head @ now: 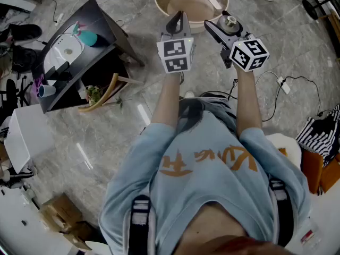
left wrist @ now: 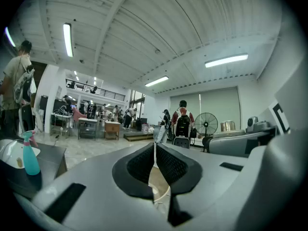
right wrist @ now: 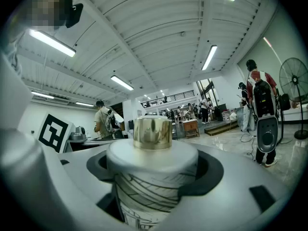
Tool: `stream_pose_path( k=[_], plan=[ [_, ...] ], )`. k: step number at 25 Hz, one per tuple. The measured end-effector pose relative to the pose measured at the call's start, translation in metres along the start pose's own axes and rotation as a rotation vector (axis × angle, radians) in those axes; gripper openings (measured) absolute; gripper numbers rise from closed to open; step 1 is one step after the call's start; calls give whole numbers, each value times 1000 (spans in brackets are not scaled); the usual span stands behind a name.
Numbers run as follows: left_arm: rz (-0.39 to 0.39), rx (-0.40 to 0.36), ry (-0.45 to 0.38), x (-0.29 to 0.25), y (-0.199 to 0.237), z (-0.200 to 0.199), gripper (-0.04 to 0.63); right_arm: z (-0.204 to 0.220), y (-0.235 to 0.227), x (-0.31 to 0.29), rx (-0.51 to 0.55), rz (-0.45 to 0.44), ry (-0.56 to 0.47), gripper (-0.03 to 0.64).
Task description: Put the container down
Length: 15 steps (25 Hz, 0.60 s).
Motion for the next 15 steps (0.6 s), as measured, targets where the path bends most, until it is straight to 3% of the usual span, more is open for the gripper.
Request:
stream_pose_path(
  k=[15],
  plan=[
    [-46, 50, 8, 6, 22, 10, 38, 6, -3, 1, 7, 46, 30, 362]
  ],
)
Point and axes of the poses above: the fingertips, and each gripper's own axes: x backward along the fingers, y to its left, z out of its underside, the point moved 3 cm from there along x, backward along the fingers, and after that the axes turned 14 degrees about z, right-handed, at the moved point
